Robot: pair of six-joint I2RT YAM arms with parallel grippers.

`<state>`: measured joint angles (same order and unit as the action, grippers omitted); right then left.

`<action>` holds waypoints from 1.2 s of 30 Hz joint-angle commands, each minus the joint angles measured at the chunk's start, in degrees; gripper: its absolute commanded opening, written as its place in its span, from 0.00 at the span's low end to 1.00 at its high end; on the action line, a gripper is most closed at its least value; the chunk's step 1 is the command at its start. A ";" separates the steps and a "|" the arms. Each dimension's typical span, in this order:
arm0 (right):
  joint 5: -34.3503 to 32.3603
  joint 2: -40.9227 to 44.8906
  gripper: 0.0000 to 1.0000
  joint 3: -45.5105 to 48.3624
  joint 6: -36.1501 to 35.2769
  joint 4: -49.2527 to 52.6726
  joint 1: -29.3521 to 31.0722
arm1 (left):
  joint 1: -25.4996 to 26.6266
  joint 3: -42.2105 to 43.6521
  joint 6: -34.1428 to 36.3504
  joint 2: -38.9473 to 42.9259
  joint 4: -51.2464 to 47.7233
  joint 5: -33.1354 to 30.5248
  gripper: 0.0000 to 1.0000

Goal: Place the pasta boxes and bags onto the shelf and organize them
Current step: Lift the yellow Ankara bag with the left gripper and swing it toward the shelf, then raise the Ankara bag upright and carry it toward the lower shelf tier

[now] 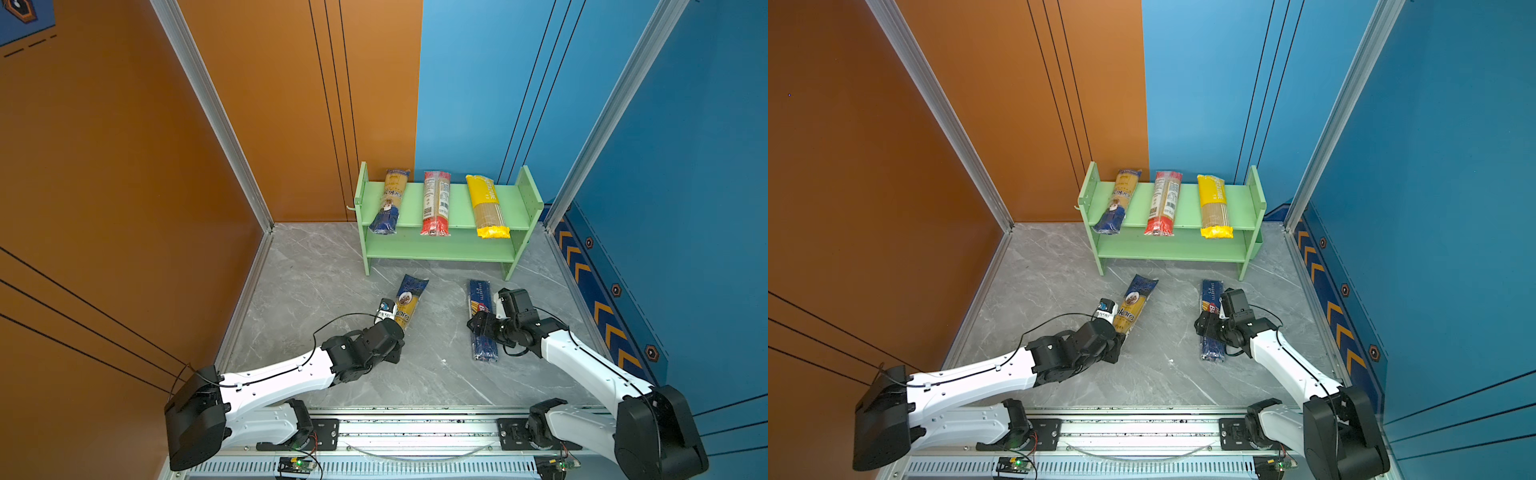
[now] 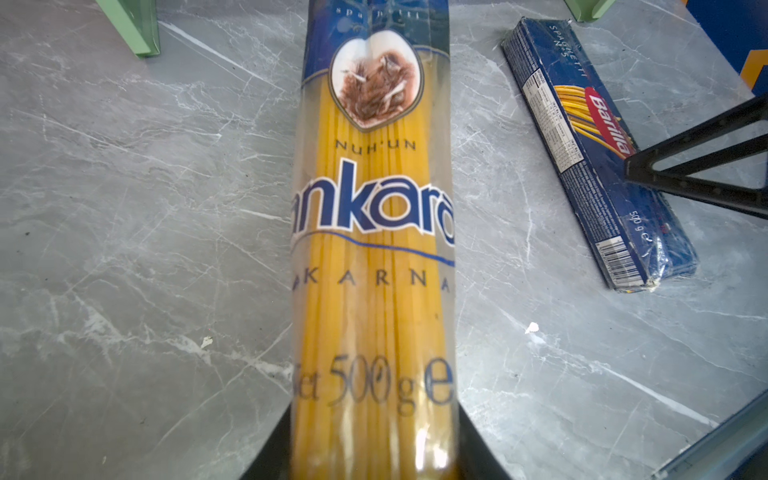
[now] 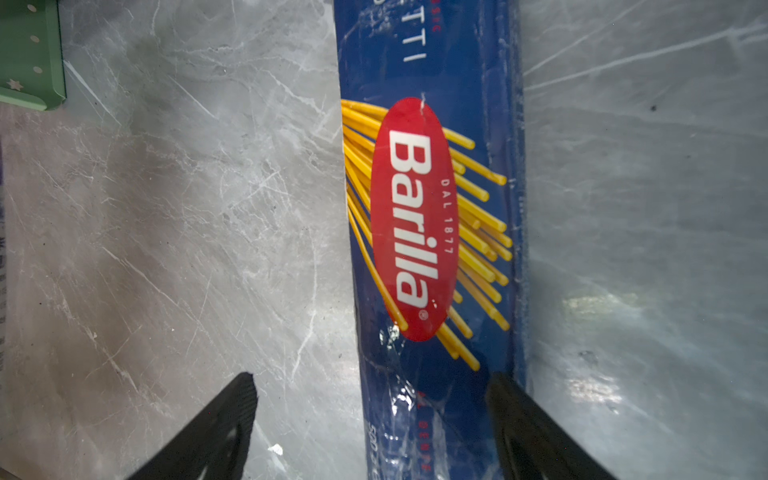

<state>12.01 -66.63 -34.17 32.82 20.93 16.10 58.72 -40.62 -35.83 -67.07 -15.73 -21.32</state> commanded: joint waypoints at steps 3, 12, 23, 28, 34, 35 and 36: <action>1.17 -0.69 0.85 -0.72 -0.77 -0.70 -0.16 | 1.75 -4.63 2.78 2.93 6.65 -8.10 0.00; 1.13 -0.69 0.84 -0.37 -0.92 -0.67 -0.13 | 3.66 -4.12 3.03 3.69 8.84 -12.50 0.00; 1.14 -0.27 0.85 -0.02 -0.92 -0.54 -0.16 | 4.01 -3.40 2.26 4.24 12.47 -17.30 0.00; 1.18 0.23 0.85 0.33 -0.84 -0.52 -0.13 | 3.74 -4.48 2.00 3.14 12.63 -19.67 0.00; 1.28 0.89 0.85 0.49 -0.74 -0.38 -0.09 | 2.30 -5.77 1.83 1.33 13.69 -21.99 0.00; 1.18 0.99 0.85 0.55 -0.74 -0.36 -0.08 | 1.95 -6.18 1.80 0.88 13.55 -22.10 0.00; 1.14 1.14 0.85 0.68 -0.74 -0.36 -0.10 | 1.64 -6.68 2.04 0.36 13.66 -21.86 0.00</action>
<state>12.01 -66.59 -34.15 32.82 20.82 16.10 61.25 -42.50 -33.93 -66.78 -9.96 -37.50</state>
